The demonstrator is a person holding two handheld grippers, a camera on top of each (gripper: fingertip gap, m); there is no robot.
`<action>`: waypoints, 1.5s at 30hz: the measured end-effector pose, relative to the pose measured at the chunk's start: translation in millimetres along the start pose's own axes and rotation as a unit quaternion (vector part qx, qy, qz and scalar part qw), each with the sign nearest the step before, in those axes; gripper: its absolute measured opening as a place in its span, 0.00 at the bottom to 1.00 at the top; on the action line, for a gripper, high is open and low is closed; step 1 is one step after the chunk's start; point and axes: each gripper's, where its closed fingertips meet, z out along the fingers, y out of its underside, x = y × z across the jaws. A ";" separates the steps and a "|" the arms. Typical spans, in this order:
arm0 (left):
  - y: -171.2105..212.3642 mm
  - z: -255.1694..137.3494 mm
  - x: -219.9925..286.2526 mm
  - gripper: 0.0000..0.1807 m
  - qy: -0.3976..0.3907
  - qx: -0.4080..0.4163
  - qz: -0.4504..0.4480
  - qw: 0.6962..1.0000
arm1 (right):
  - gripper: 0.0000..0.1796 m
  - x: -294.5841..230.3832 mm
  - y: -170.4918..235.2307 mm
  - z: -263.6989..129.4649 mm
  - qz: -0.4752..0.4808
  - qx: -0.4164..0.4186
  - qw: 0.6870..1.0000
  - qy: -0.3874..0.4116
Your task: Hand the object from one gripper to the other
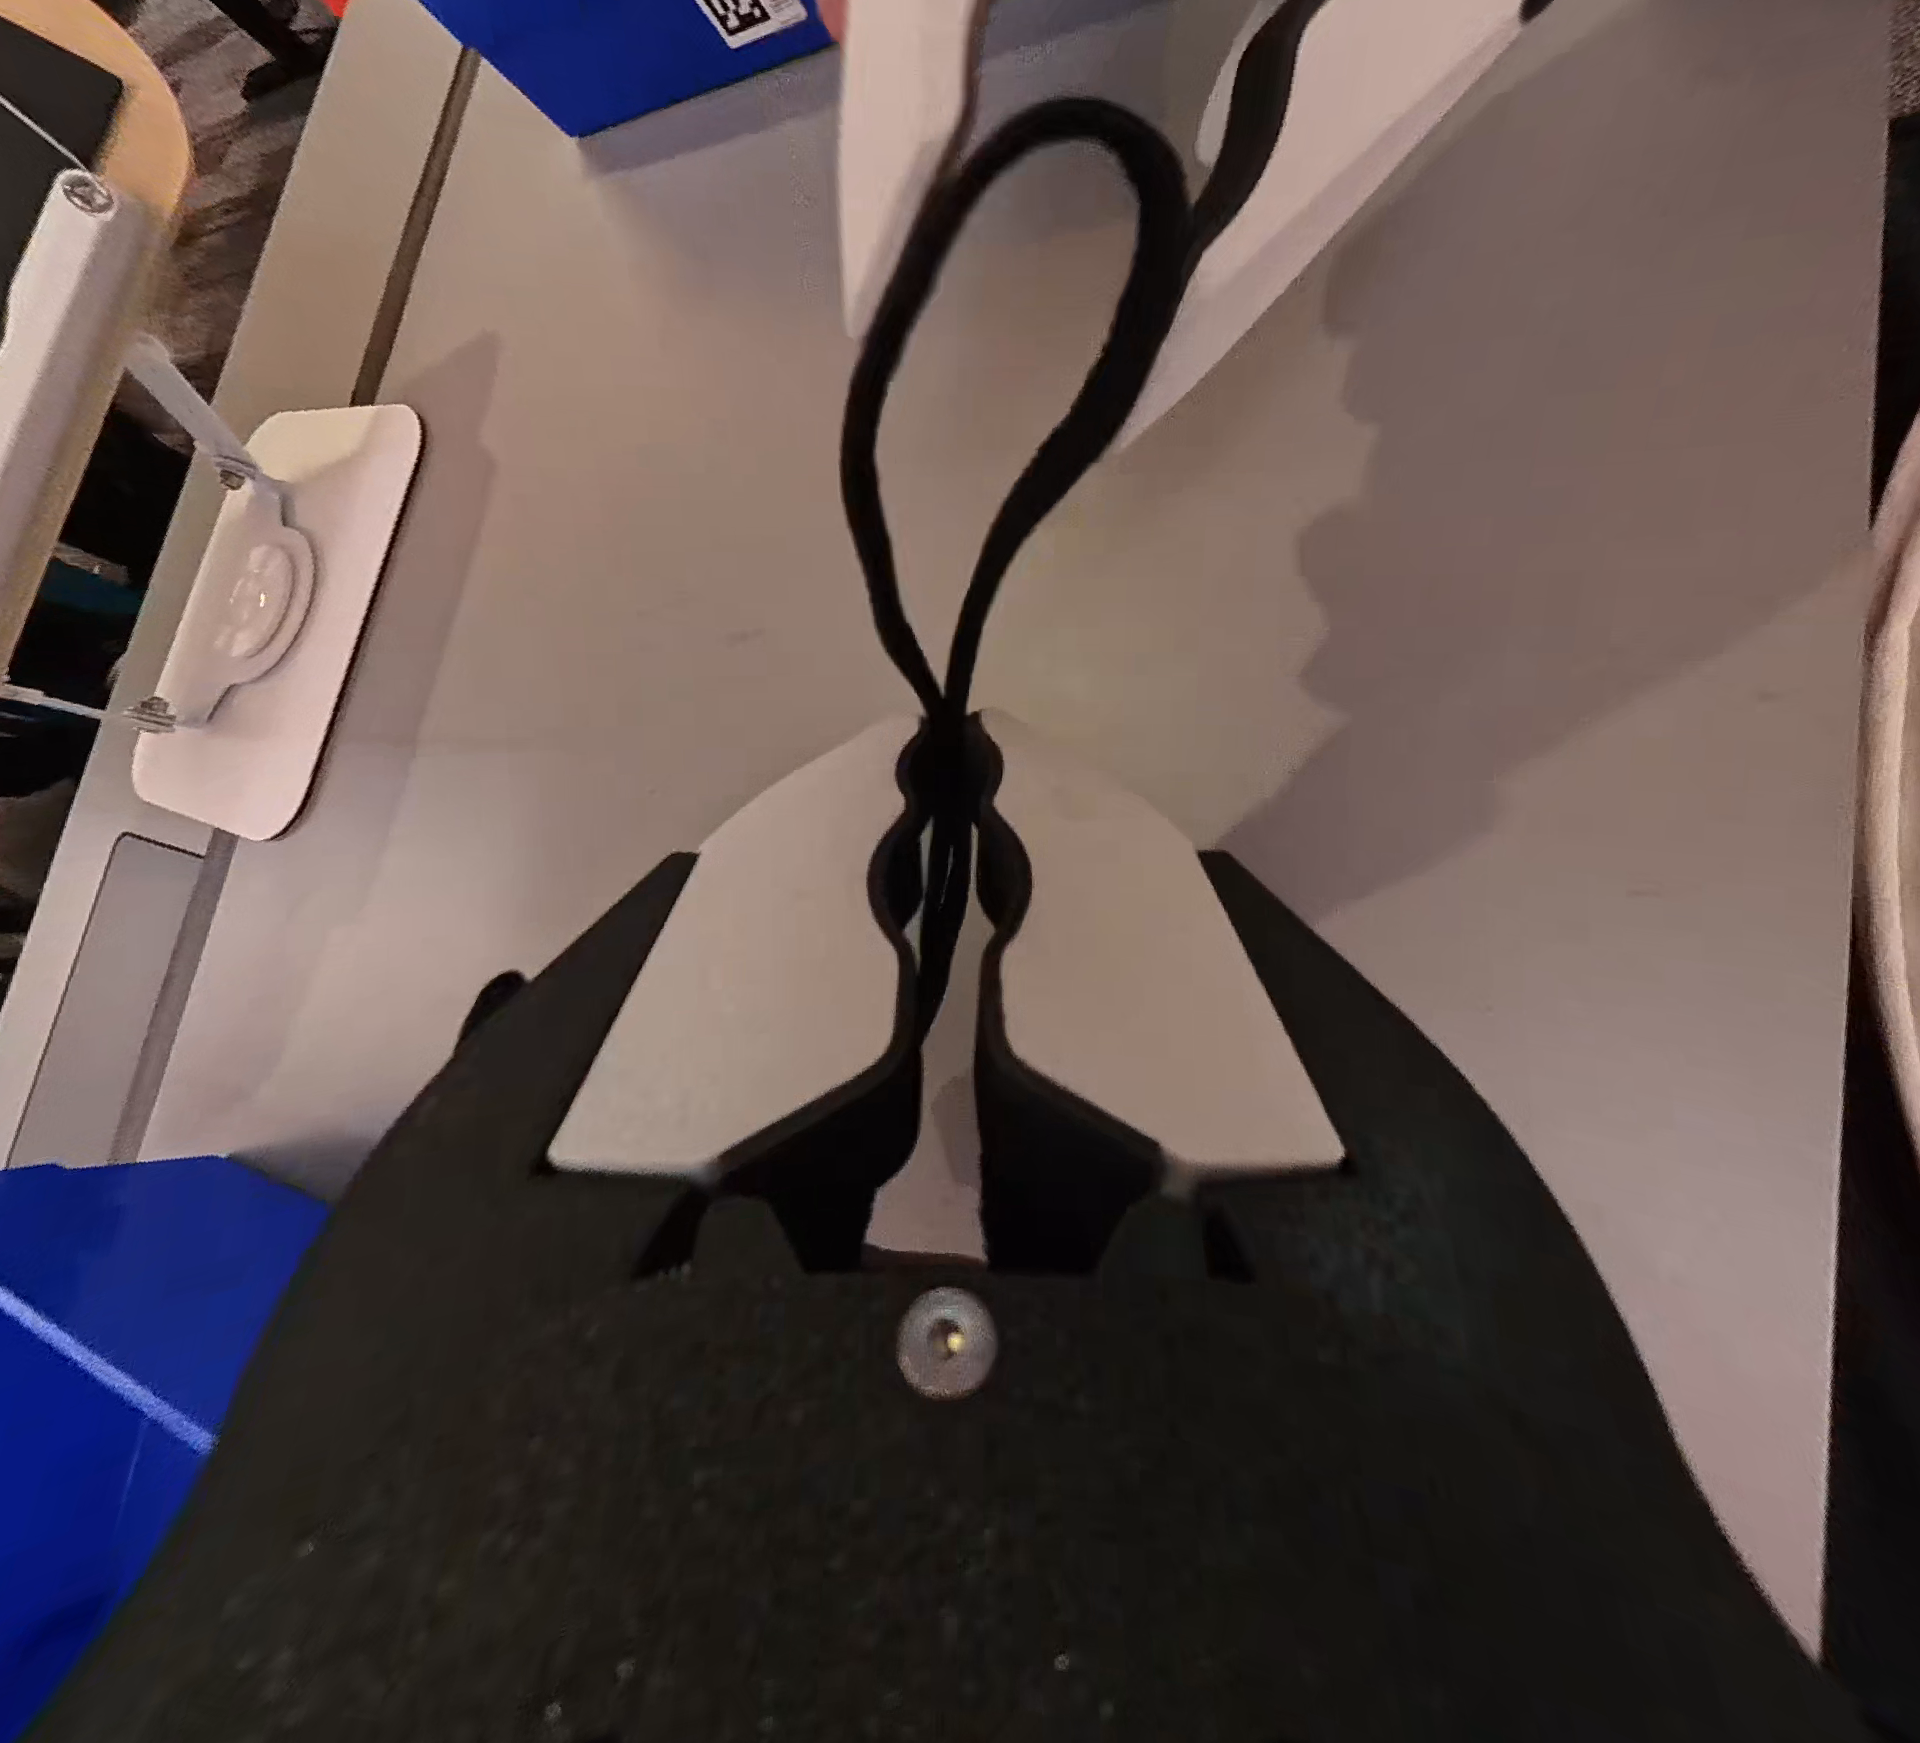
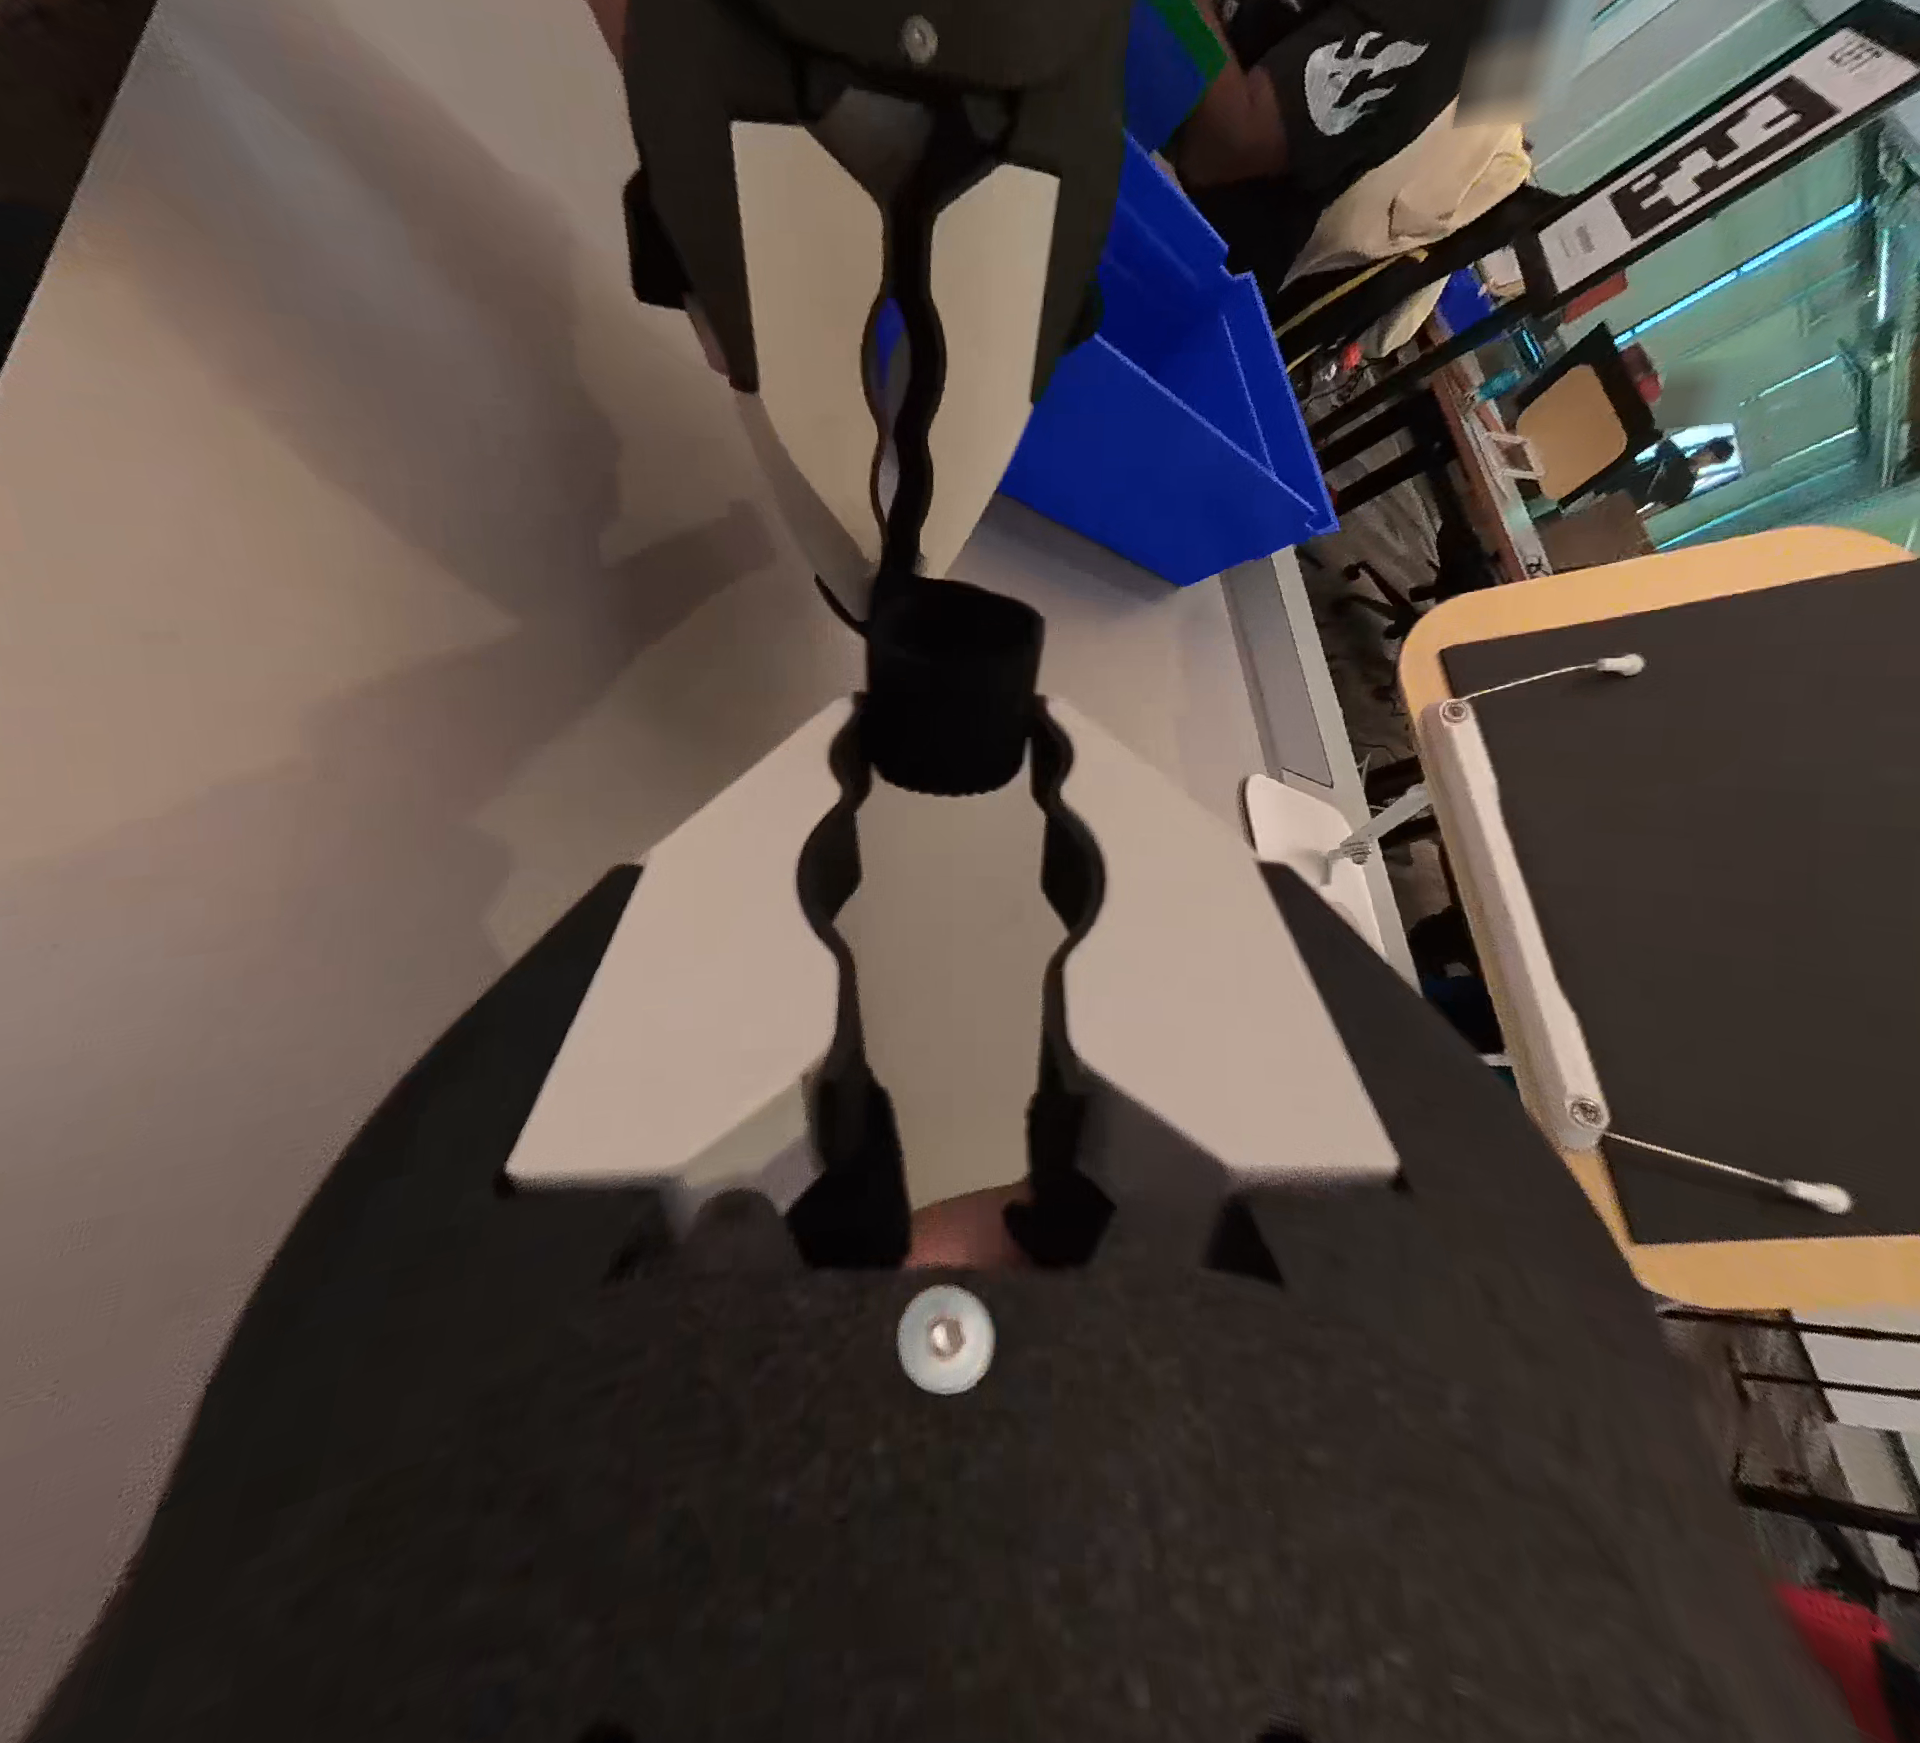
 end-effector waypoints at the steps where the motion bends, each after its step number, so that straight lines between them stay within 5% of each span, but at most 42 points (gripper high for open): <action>1: 1.0 0.7 0.5 0.02 0.002 -0.001 0.000 1.000 | 0.12 0.2 0.8 0.2 -0.006 0.000 1.000 0.003; 3: -0.7 0.9 0.8 0.02 0.006 0.008 -0.005 1.000 | 0.04 -1.6 0.4 -0.2 -0.004 0.009 1.000 -0.003; 10: -6.5 -1.8 -12.7 0.05 -0.041 0.044 -0.018 0.998 | 0.02 10.2 3.4 -2.9 0.059 0.021 0.998 -0.012; 14: -10.3 -20.5 -30.1 0.26 -0.098 0.093 -0.115 0.984 | 0.02 53.8 10.2 -18.6 0.138 0.046 0.988 0.046; 17: -15.3 -47.7 -41.5 0.22 -0.157 0.198 -0.233 0.939 | 0.02 94.2 14.4 -31.5 0.255 0.111 0.957 0.085; 22: -34.6 -42.9 1.1 0.23 -0.077 0.286 -0.338 0.893 | 0.02 130.3 15.6 -32.2 0.402 0.188 0.887 0.125; 30: -26.8 -37.4 -8.1 0.36 -0.119 0.305 -0.387 0.862 | 0.02 116.9 -9.9 -19.1 0.545 0.275 0.791 0.039; 45: -11.4 -77.9 -43.5 0.34 -0.085 0.427 -0.466 0.770 | 0.02 46.5 -31.0 4.4 0.602 0.312 0.721 -0.142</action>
